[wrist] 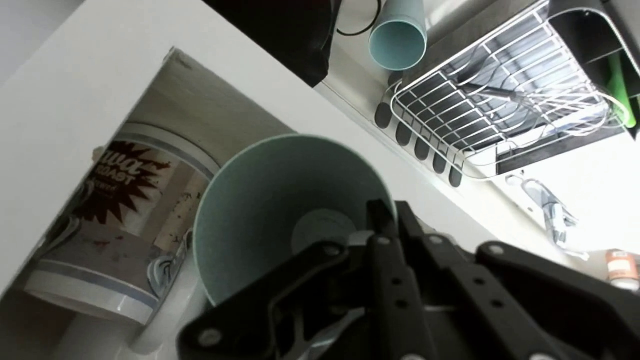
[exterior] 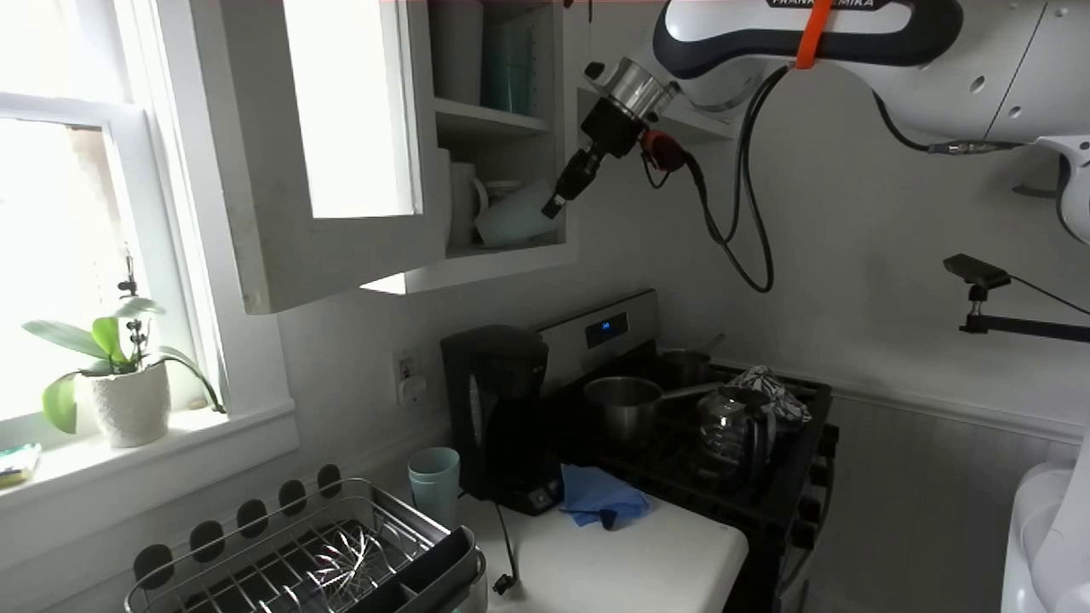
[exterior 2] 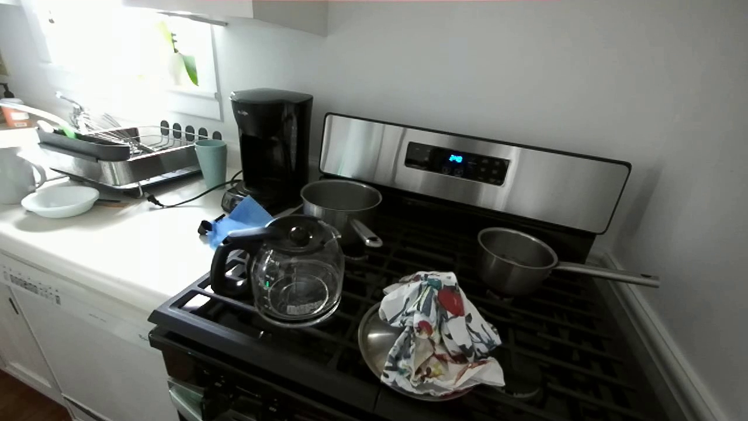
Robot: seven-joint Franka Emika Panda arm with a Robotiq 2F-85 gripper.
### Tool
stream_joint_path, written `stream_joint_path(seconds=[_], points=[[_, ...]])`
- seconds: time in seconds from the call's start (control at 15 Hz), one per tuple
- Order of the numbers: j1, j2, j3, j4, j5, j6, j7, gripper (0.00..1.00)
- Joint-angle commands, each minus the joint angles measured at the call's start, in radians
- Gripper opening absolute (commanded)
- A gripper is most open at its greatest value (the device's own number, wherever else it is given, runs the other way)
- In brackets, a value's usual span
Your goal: Move the greenish cup to the lower shelf and put it upright
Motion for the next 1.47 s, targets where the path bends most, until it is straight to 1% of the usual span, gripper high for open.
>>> stream_joint_path(seconds=[0.0, 0.4, 0.67, 0.87, 1.2, 1.4], points=[[0.002, 0.001, 0.011, 0.047, -0.084, -0.061, -0.092, 0.01], [0.008, 0.008, 0.031, 0.074, -0.175, -0.054, -0.282, 0.01], [0.009, 0.029, 0.041, 0.118, -0.222, -0.074, -0.411, 0.01], [0.011, 0.055, 0.049, 0.170, -0.245, -0.112, -0.510, 0.01], [0.009, 0.116, 0.072, 0.270, -0.294, -0.220, -0.634, 0.01], [0.012, 0.142, 0.086, 0.311, -0.338, -0.239, -0.689, 0.01]])
